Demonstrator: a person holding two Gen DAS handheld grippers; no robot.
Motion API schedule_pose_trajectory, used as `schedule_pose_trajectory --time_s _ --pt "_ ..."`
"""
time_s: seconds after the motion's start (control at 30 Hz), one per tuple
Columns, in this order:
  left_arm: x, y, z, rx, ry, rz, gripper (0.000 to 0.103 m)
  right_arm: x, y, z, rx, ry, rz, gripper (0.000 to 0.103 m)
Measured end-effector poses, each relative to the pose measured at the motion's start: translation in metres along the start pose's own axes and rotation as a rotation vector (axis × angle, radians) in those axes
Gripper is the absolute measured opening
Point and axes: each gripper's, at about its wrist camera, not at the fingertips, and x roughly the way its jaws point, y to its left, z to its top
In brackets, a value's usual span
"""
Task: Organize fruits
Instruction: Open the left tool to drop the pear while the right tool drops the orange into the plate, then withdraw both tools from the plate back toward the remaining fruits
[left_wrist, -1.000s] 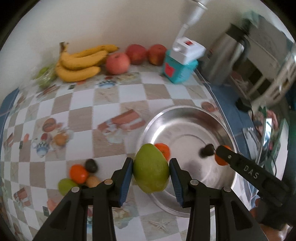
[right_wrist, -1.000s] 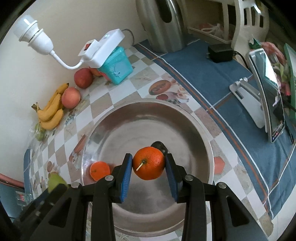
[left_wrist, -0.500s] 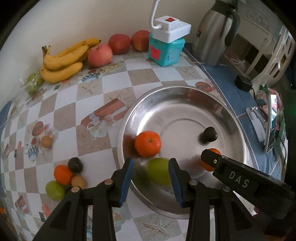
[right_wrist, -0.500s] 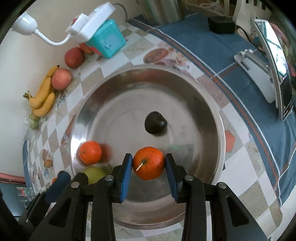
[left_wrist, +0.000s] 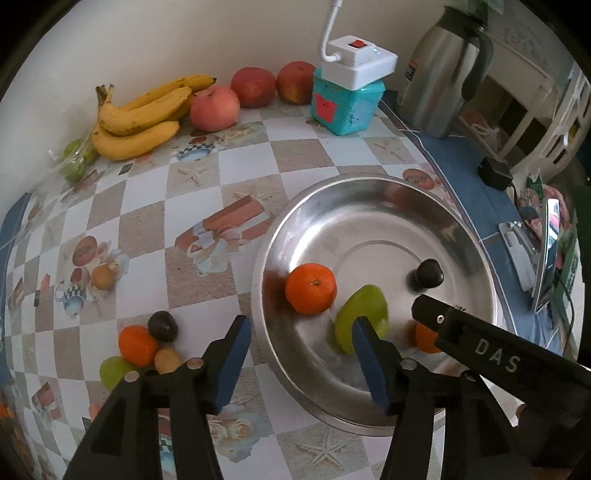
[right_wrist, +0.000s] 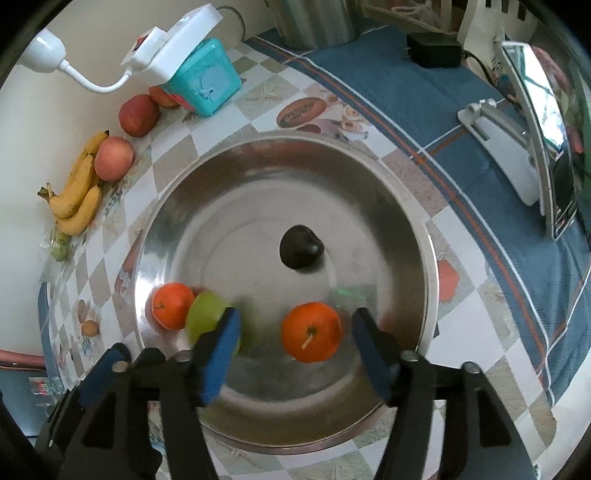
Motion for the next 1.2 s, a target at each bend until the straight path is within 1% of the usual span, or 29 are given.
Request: schedule_pose_trajectory --time_s 0.03,0.1,0.17,0.3,0.47,0.6,0.77,0.87,1.0,1.2 --pt "-0.001 0.001 0.000 -0.003 -0.001 0.004 0.065 -0.002 0.001 0.001 -0.006 -0.005 -0.006 0.069" --pt "-0.003 0.004 0.001 -0.012 -0.005 0.010 0.071 -0.005 0.004 0.001 -0.020 -0.016 -0.021 0.078" --pt "-0.005 0.009 0.002 -0.030 -0.002 0.018 0.074 -0.007 0.007 0.001 -0.036 -0.026 -0.034 0.083" --pt "-0.006 0.023 0.003 -0.075 0.010 0.036 0.075 -0.009 0.012 0.002 -0.051 -0.032 -0.035 0.083" --pt "-0.009 0.051 0.005 -0.156 0.019 0.060 0.075 -0.011 0.016 0.000 -0.066 -0.026 -0.036 0.083" --pt "-0.016 0.075 0.006 -0.224 0.008 0.073 0.075 -0.013 0.025 -0.003 -0.089 -0.026 -0.037 0.083" --pt "-0.026 0.104 0.004 -0.297 -0.014 0.098 0.075 -0.016 0.046 -0.008 -0.148 -0.030 -0.017 0.083" --pt "-0.032 0.118 0.001 -0.339 -0.024 0.097 0.076 -0.020 0.057 -0.013 -0.185 -0.033 -0.005 0.083" --pt "-0.034 0.127 -0.001 -0.371 -0.028 0.102 0.076 -0.023 0.069 -0.018 -0.227 -0.040 -0.003 0.083" --pt "-0.035 0.128 -0.001 -0.372 -0.027 0.103 0.076 -0.026 0.072 -0.020 -0.239 -0.042 -0.001 0.083"
